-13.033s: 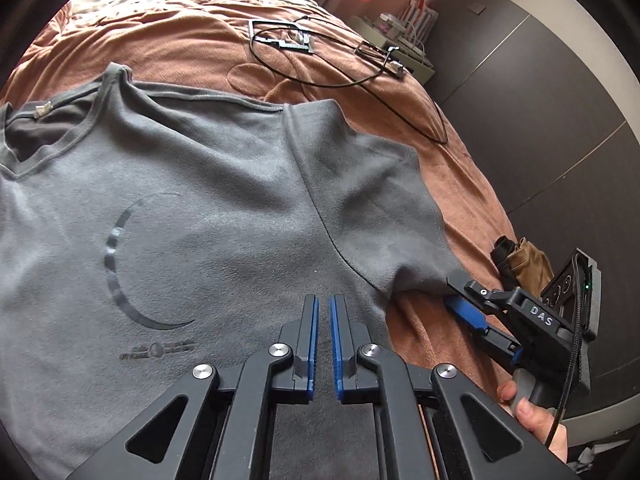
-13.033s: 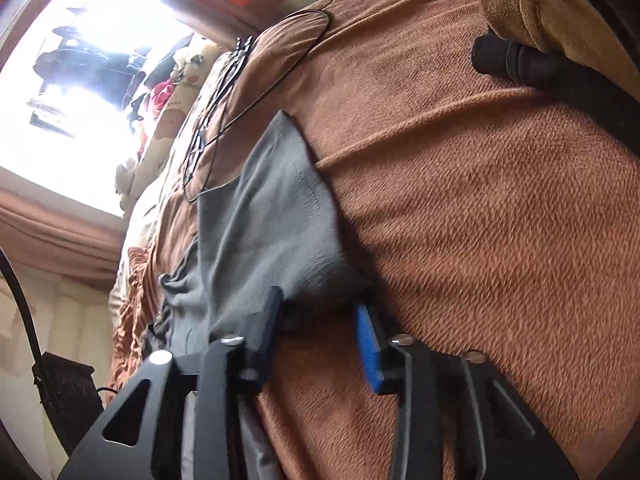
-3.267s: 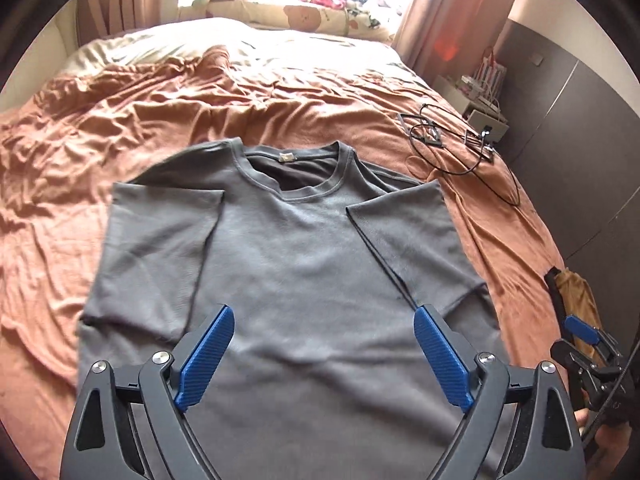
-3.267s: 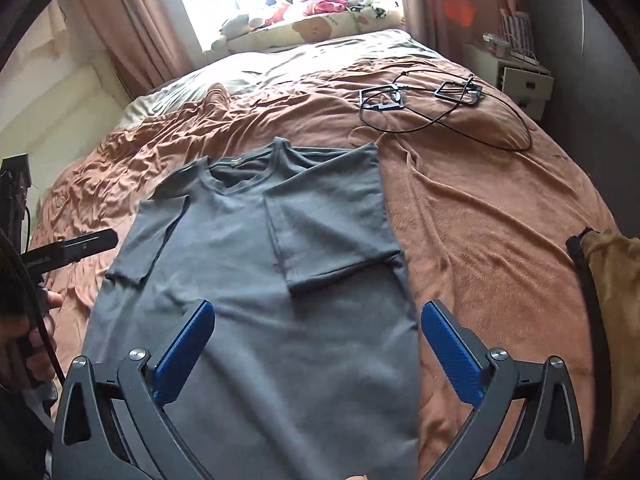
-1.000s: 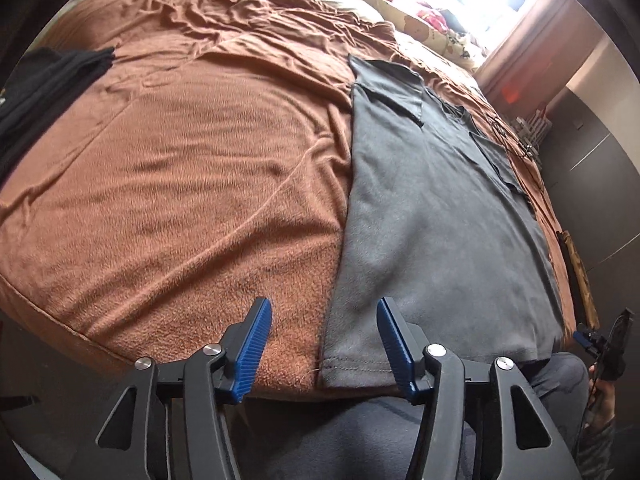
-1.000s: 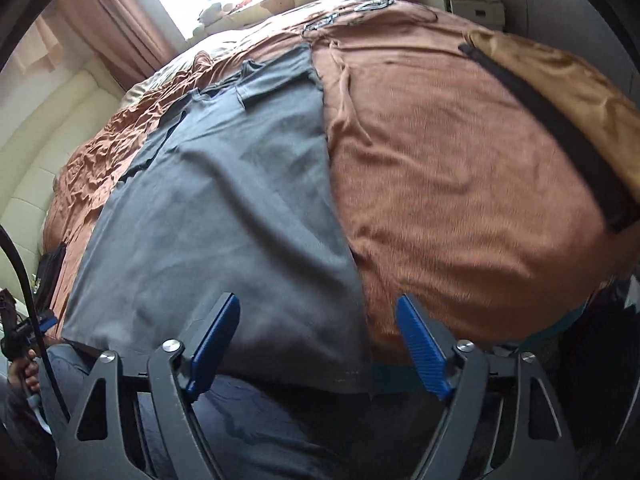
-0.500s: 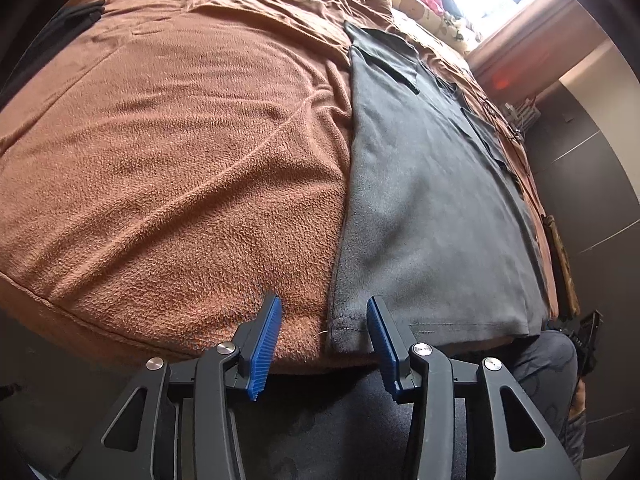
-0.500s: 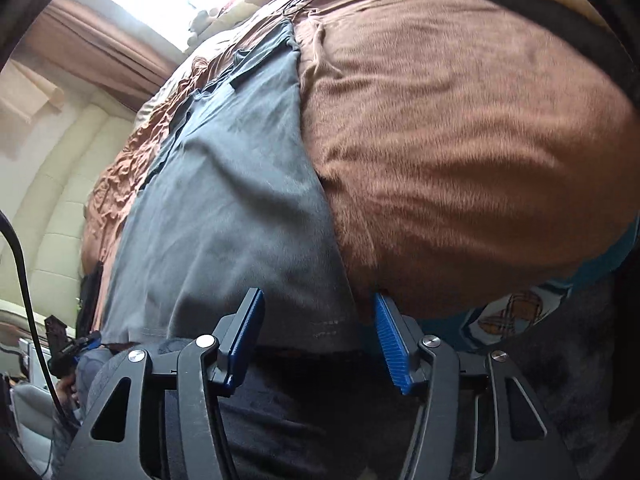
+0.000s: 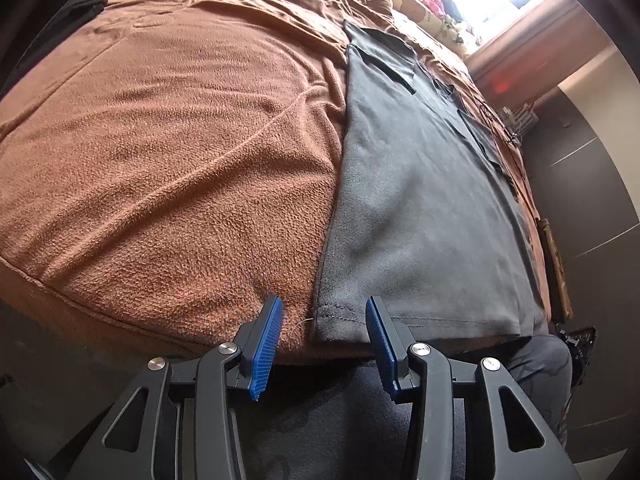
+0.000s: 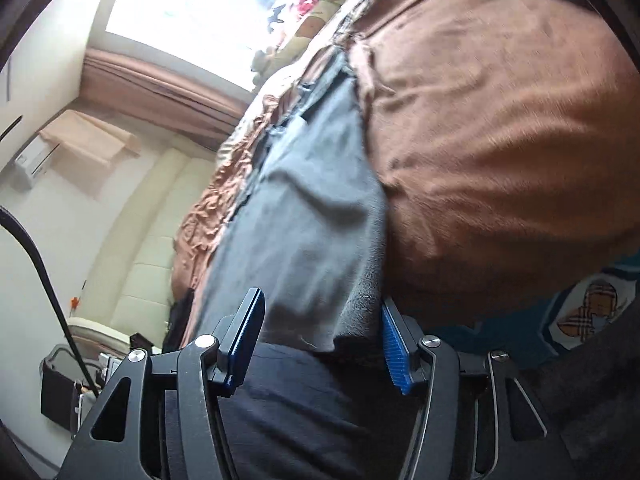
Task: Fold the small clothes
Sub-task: 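Move both tools to the shirt hem and grasp it, then lift the hem with both tools and fold it toward the collar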
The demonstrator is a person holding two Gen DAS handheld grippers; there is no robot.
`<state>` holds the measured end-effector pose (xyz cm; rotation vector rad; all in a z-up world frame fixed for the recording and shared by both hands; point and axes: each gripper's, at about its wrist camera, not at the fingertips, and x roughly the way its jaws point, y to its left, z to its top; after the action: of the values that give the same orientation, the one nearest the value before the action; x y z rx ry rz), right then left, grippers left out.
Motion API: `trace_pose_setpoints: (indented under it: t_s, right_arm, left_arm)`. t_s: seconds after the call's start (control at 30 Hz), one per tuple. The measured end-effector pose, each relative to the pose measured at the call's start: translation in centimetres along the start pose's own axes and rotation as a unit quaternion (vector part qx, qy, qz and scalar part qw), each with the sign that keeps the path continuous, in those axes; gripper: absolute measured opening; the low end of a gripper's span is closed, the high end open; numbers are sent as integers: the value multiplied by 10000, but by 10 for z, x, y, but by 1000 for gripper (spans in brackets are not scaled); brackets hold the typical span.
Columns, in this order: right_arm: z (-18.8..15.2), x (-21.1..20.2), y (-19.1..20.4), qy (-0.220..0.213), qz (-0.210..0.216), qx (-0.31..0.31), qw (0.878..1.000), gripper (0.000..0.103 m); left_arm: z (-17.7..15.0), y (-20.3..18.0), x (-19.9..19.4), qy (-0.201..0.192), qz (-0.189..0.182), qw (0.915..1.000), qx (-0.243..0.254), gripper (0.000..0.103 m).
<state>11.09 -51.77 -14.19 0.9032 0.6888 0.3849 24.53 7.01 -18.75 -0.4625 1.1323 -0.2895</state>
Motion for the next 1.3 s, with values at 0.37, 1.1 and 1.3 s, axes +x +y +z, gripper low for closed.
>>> trace_pose_setpoints:
  t_s: [0.37, 1.1, 1.3]
  right_arm:
    - [13, 20, 11, 264, -510, 76, 9983, 25]
    - [14, -40, 60, -277, -1044, -191, 9940, 2]
    - [19, -41, 72, -322, -940, -243, 9948, 2]
  left_arm:
    - [-6, 6, -2, -111, -336, 9981, -510, 45]
    - [-29, 26, 10, -611, -1151, 9718, -1963, 25]
    - [-28, 26, -8, -946, -1166, 9690, -1964, 6]
